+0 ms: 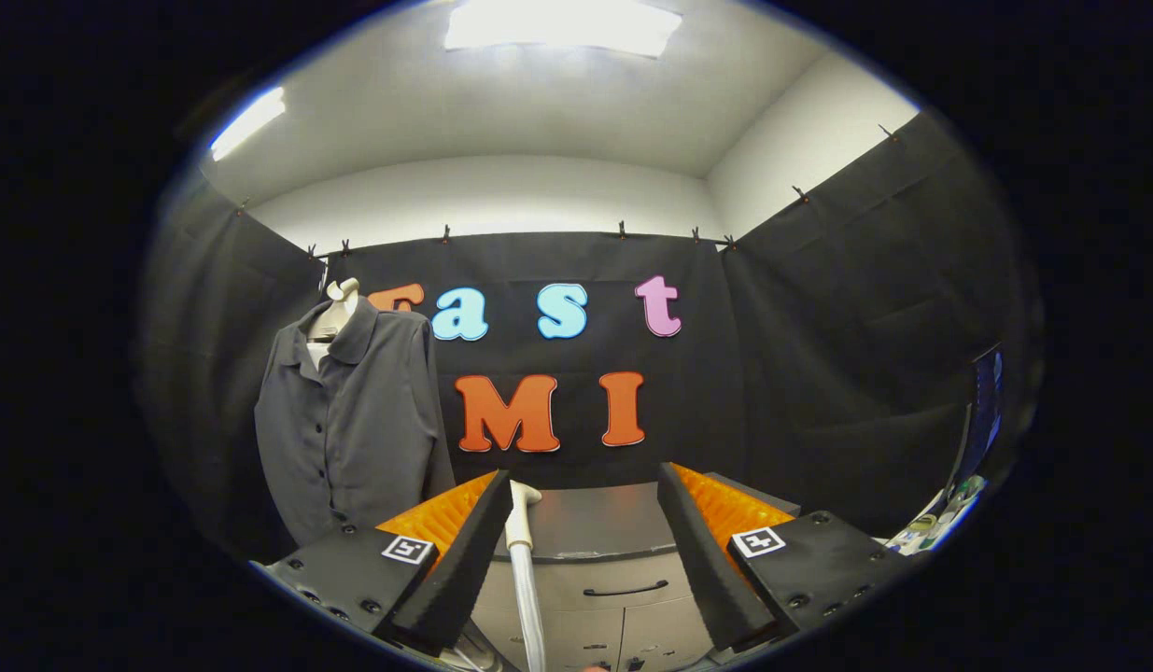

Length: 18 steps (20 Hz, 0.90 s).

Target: Iron the clothes twice with a garment steamer, once on the left side and once on the right side.

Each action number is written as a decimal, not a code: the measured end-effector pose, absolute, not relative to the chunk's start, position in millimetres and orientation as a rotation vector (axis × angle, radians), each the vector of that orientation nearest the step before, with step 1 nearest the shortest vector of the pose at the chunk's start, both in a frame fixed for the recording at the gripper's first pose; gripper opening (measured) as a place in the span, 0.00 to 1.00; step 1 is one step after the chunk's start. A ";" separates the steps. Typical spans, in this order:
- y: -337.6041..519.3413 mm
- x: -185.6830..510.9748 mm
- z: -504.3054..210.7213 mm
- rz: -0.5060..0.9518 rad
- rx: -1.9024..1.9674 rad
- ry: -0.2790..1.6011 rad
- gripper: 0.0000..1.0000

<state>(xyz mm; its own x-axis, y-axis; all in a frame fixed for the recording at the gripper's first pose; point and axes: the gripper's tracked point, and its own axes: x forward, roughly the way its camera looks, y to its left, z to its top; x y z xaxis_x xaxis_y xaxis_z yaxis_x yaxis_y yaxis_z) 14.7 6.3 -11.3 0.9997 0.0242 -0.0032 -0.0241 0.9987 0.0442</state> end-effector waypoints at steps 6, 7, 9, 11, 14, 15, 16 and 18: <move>10.6 25.2 -15.1 0.043 0.083 0.016 1.00; 11.1 30.4 -13.7 0.042 0.097 0.013 1.00; 17.7 41.5 -12.5 0.060 0.112 0.022 1.00; 25.6 58.1 -7.3 0.082 0.102 0.029 0.99; 43.6 86.3 -1.2 0.110 0.090 0.036 0.98; 53.9 97.6 -3.9 0.127 0.091 0.054 0.98; 62.0 109.3 -6.8 0.144 0.091 0.076 0.98; 73.3 134.4 -10.6 0.170 0.091 0.113 0.98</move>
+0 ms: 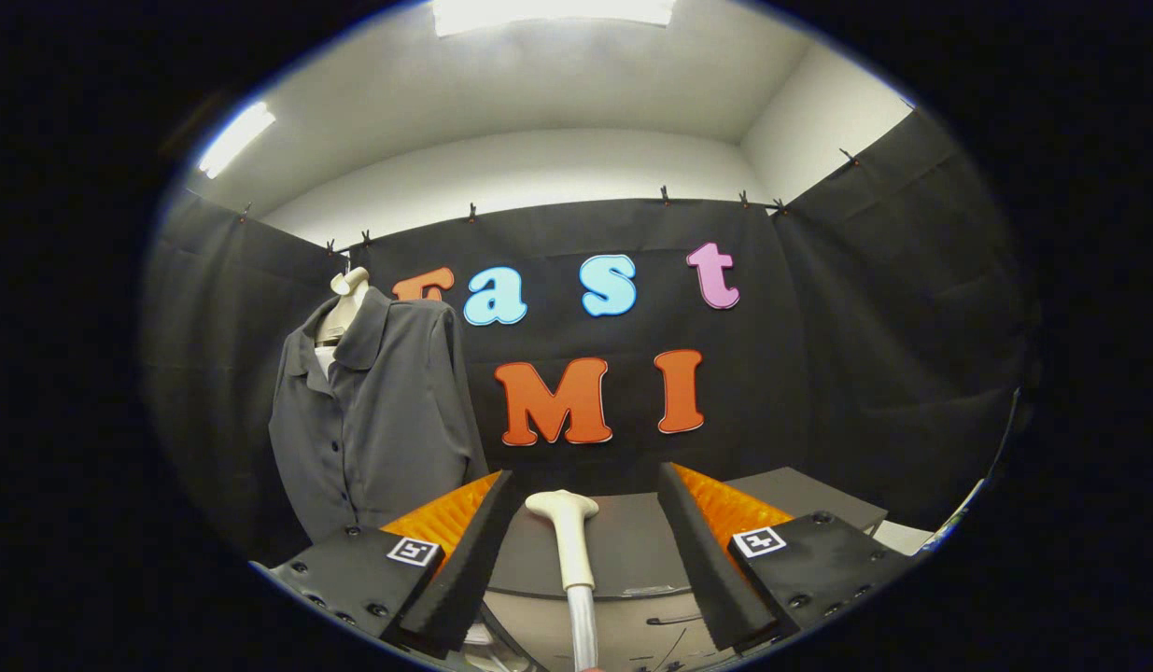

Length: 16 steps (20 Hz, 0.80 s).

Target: Iron the clothes twice with a garment steamer, once on the left side and once on the right side.

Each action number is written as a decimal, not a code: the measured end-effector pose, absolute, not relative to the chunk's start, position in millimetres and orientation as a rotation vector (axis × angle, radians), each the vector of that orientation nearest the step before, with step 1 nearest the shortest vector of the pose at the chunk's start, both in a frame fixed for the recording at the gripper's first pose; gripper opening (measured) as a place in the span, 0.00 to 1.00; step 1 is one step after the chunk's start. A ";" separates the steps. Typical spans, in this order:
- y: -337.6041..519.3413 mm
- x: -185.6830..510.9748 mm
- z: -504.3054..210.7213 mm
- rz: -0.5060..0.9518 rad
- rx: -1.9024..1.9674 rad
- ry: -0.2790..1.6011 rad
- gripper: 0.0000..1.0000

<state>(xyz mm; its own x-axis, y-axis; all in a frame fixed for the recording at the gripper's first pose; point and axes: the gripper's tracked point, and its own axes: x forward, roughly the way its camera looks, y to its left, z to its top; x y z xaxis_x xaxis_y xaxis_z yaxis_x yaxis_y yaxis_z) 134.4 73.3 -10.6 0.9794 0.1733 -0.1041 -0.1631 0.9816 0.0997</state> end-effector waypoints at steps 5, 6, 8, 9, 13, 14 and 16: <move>97.1 202.0 -41.0 0.216 0.101 0.263 0.98; 99.8 214.5 -49.8 0.215 0.101 0.302 0.98; 106.4 236.4 -71.3 0.212 0.102 0.379 0.98; 112.0 246.2 -84.2 0.215 0.101 0.419 0.98; 129.8 272.1 -139.7 0.223 0.111 0.587 0.98; 136.1 275.8 -151.6 0.235 0.118 0.624 0.99; 140.3 282.3 -174.6 0.239 0.116 0.686 0.99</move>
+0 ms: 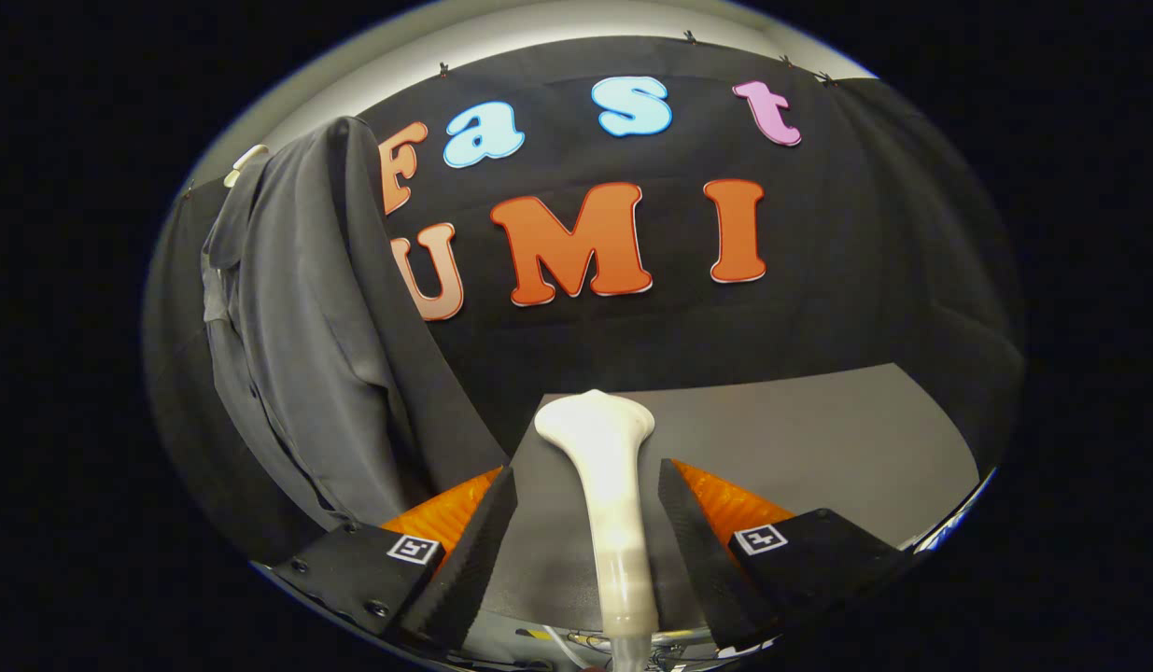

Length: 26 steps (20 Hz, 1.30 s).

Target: Iron the clothes twice with a garment steamer, once on the left side and once on the right side.

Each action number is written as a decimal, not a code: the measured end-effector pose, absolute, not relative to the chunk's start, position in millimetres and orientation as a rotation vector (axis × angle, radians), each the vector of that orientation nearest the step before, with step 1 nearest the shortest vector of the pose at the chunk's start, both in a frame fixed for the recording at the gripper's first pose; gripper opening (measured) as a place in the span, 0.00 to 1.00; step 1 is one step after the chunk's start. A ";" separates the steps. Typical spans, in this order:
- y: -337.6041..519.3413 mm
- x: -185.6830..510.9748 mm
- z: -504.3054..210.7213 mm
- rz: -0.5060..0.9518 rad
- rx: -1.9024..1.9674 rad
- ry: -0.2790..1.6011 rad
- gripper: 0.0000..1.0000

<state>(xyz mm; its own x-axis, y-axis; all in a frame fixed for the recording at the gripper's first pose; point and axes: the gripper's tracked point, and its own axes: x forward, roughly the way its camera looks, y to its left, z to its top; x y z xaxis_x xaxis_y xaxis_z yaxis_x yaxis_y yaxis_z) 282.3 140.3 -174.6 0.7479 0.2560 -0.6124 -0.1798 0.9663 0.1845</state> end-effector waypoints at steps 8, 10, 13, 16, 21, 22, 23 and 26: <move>136.2 307.8 -225.0 0.210 0.073 0.814 0.98; 132.4 310.2 -235.7 0.205 0.049 0.845 0.98; 127.9 310.2 -246.8 0.196 0.015 0.865 0.98; 131.5 311.8 -254.8 0.207 0.001 0.882 0.98; 136.0 306.6 -258.1 0.223 -0.020 0.869 0.97; 139.4 304.5 -259.0 0.245 -0.022 0.865 0.88; 139.7 301.6 -260.4 0.259 -0.022 0.862 0.79; 146.3 295.8 -256.2 0.314 0.026 0.852 0.53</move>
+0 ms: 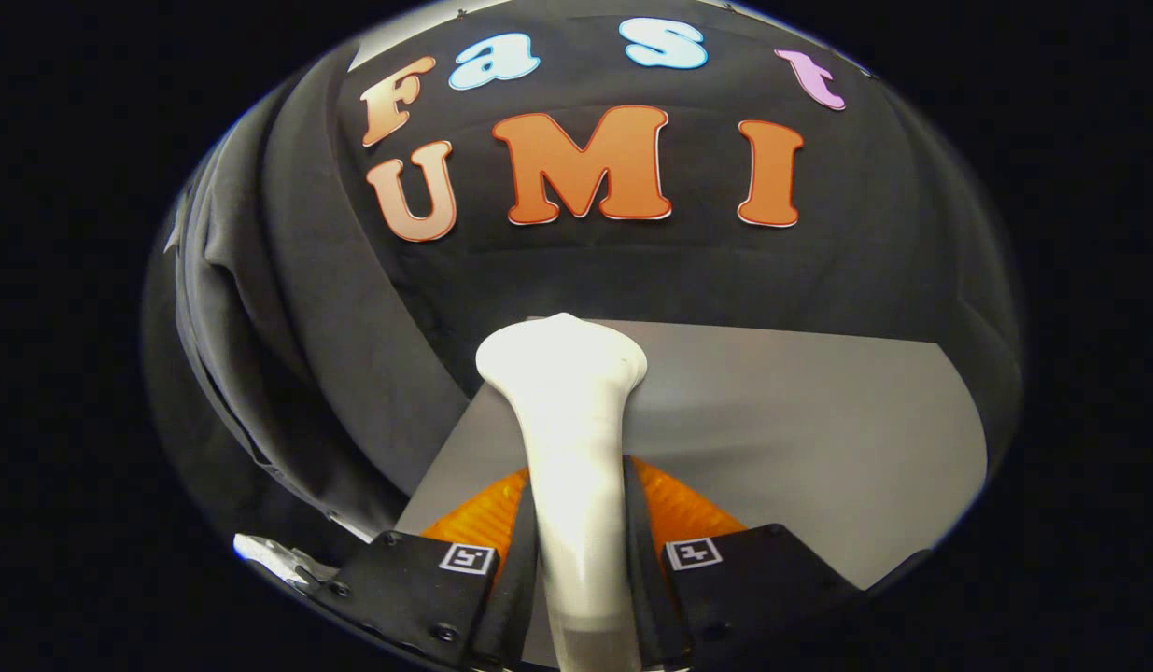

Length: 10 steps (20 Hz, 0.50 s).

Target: Iron the clothes twice with a garment steamer, once on the left side and once on the right side.

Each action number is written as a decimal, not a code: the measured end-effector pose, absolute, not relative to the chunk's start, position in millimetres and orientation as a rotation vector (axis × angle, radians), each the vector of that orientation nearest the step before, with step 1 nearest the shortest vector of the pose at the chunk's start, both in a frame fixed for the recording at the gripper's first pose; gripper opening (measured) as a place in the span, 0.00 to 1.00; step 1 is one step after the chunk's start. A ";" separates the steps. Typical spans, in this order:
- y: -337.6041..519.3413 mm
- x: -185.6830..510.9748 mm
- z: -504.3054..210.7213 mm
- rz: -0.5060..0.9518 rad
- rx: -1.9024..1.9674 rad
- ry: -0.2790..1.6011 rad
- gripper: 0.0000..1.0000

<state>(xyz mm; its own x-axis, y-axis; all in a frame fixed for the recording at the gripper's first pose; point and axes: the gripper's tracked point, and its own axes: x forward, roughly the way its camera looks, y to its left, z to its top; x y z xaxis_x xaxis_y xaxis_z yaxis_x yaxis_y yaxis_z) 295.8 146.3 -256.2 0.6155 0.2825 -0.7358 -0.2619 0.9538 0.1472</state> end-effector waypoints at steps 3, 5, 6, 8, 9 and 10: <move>137.7 296.3 -256.4 0.260 0.019 0.840 0.46; 134.2 293.0 -243.4 0.211 0.043 0.779 0.43; 134.4 293.5 -239.9 0.194 0.064 0.724 0.42; 123.9 287.3 -219.2 0.144 0.063 0.617 0.40; 120.3 282.4 -217.0 0.121 0.052 0.577 0.40; 117.8 274.7 -217.6 0.105 0.039 0.550 0.40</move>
